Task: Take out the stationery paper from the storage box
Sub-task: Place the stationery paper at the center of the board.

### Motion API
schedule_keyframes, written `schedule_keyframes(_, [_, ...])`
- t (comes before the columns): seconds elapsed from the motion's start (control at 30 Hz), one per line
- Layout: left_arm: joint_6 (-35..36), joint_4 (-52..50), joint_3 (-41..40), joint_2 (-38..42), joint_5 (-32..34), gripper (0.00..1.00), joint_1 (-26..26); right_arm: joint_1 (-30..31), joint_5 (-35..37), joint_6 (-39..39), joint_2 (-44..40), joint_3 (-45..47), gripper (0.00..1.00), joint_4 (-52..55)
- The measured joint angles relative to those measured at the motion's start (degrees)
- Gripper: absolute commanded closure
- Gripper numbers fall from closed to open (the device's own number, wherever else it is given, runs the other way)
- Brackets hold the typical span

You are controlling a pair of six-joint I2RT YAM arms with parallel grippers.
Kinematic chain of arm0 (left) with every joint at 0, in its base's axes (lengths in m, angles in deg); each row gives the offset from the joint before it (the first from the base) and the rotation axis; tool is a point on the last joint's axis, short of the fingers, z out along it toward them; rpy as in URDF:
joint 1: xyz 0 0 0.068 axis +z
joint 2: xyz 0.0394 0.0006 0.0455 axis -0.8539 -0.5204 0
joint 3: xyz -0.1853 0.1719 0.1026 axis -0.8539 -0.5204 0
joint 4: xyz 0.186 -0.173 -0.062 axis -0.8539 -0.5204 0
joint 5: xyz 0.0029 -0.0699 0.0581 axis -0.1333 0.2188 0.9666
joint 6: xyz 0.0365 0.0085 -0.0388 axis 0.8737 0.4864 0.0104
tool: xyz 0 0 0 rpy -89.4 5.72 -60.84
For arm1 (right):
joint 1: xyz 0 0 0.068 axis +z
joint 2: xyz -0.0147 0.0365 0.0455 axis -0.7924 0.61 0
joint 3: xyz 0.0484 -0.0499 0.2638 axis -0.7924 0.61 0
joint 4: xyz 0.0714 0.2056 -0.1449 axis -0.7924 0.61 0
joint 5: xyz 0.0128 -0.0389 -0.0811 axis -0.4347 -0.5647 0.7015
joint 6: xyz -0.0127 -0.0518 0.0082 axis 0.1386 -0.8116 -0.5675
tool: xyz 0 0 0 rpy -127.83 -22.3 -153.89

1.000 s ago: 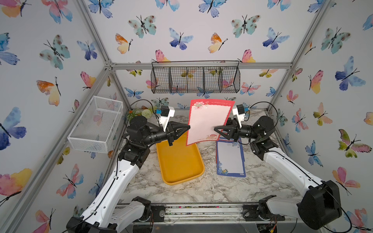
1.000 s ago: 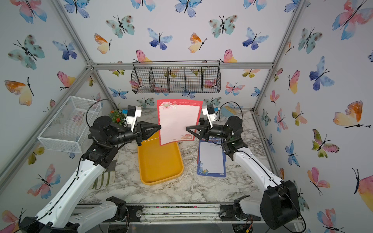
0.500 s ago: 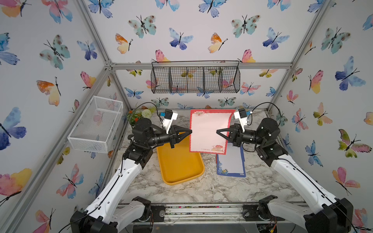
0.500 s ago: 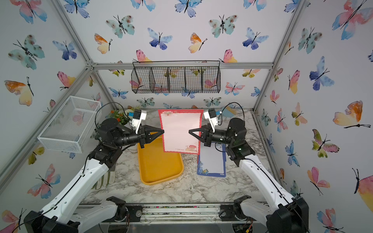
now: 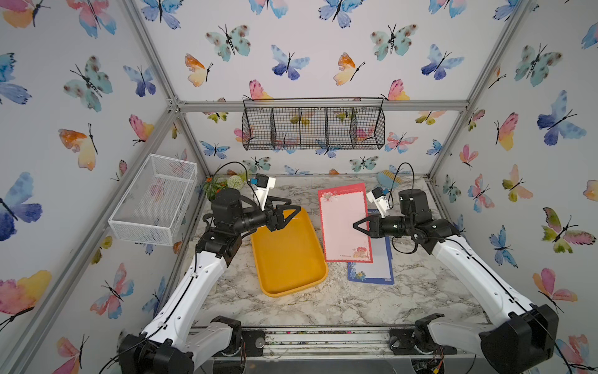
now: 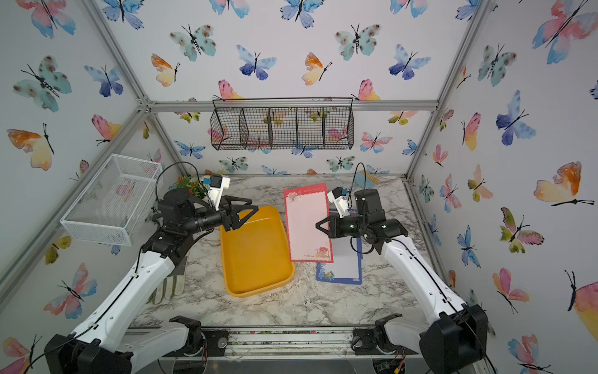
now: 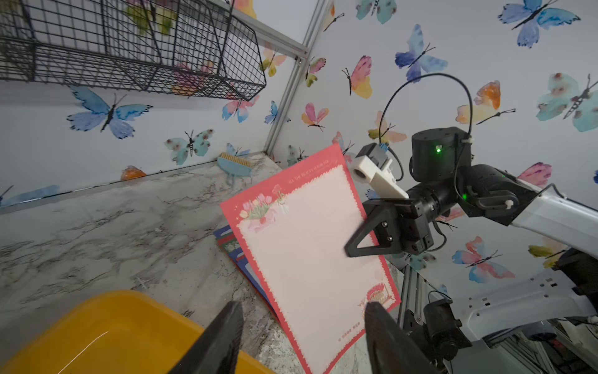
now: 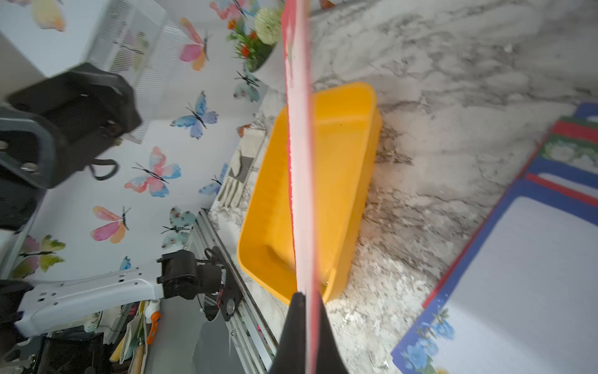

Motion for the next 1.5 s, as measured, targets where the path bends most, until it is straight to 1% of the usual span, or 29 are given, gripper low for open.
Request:
schedule_keyframes(0.1, [0.33, -0.20, -0.37, 0.87, 1.40, 0.37, 1.03, -2.62, 0.72, -1.16, 3.65, 0.83, 0.98, 4.22])
schedule_keyframes(0.2, [0.57, -0.26, -0.92, 2.03, 2.23, 0.37, 1.07, -5.27, 1.40, -2.12, 5.22, 2.91, 0.98, 6.78])
schedule_keyframes(0.33, [0.87, -0.52, -1.62, 3.50, 2.93, 0.37, 1.07, -8.59, 1.95, -3.37, 6.14, 5.42, 0.98, 8.44])
schedule_keyframes(0.47, [1.18, -0.63, -2.16, 4.35, 3.65, 0.38, 1.07, -10.62, 3.28, -4.57, 9.25, 6.25, 0.98, 8.66])
schedule_keyframes(0.67, [1.51, -1.05, -2.27, 4.76, 5.25, 0.38, 1.07, -11.08, 8.26, -5.84, 13.88, 6.29, 0.98, 9.77])
schedule_keyframes(0.8, [1.95, -1.73, -2.27, 4.98, 7.54, 0.38, 1.07, -11.08, 12.13, -6.01, 16.74, 6.29, 0.96, 10.45])
schedule_keyframes(0.9, [2.34, -2.03, -2.60, 5.31, 10.03, 0.38, 1.07, -11.08, 16.15, -5.95, 18.25, 6.25, 0.93, 10.99])
schedule_keyframes(0.93, [2.54, -2.23, -2.73, 5.44, 11.10, 0.38, 1.07, -11.08, 17.51, -5.95, 18.60, 6.19, 0.90, 11.19])
schedule_keyframes(1.03, [3.04, -2.95, -3.17, 5.84, 14.47, 0.38, 1.07, -11.08, 20.11, -5.92, 19.50, 5.86, 0.90, 11.52])
schedule_keyframes(1.07, [3.17, -3.28, -3.28, 5.95, 15.63, 0.38, 1.07, -11.08, 20.65, -5.84, 19.71, 5.73, 0.88, 11.54])
schedule_keyframes(1.1, [3.28, -3.56, -3.48, 6.03, 16.90, 0.38, 1.07, -11.08, 21.33, -5.64, 19.87, 5.57, 0.80, 11.54])
schedule_keyframes(1.13, [3.39, -3.72, -3.69, 6.08, 17.70, 0.38, 1.07, -11.13, 21.84, -5.53, 19.89, 5.42, 0.66, 11.52])
schedule_keyframes(1.17, [3.45, -3.89, -3.89, 6.16, 18.45, 0.38, 1.07, -11.13, 22.43, -5.29, 19.87, 5.29, 0.55, 11.58])
schedule_keyframes(1.2, [3.58, -4.09, -4.15, 6.25, 19.17, 0.38, 1.07, -11.13, 22.86, -5.38, 19.89, 5.14, 0.47, 11.65])
schedule_keyframes(1.23, [3.67, -4.26, -4.44, 6.34, 19.87, 0.38, 1.07, -11.13, 23.39, -5.07, 19.87, 4.96, 0.41, 11.65])
schedule_keyframes(1.27, [3.78, -4.44, -4.68, 6.40, 20.81, 0.34, 1.07, -11.13, 24.20, -4.61, 19.78, 4.81, 0.34, 11.74])
schedule_keyframes(1.33, [4.00, -4.83, -5.18, 6.51, 23.87, 0.23, 1.07, -11.13, 26.91, -3.41, 19.15, 4.57, 0.24, 11.85])
schedule_keyframes(1.37, [4.09, -5.01, -5.40, 6.51, 26.40, 0.23, 1.05, -11.10, 28.70, -3.04, 18.58, 4.44, 0.16, 11.96])
schedule_keyframes(1.4, [4.07, -5.27, -5.73, 6.40, 30.82, 0.22, 1.11, -11.13, 30.82, -2.27, 17.59, 4.13, 0.07, 12.22])
schedule_keyframes(1.43, [4.07, -5.29, -5.99, 6.14, 35.30, 0.19, 1.40, -11.13, 34.03, -1.57, 16.59, 3.54, 0.02, 12.52])
schedule_keyframes(1.47, [4.02, -5.25, -6.19, 5.75, 38.75, 0.17, 1.95, -11.13, 37.03, -1.27, 15.80, 2.82, 0.02, 12.68])
schedule_keyframes(1.5, [3.93, -4.90, -6.64, 5.07, 43.67, 0.16, 2.95, -11.13, 40.44, -0.37, 14.97, 1.68, 0.02, 12.72])
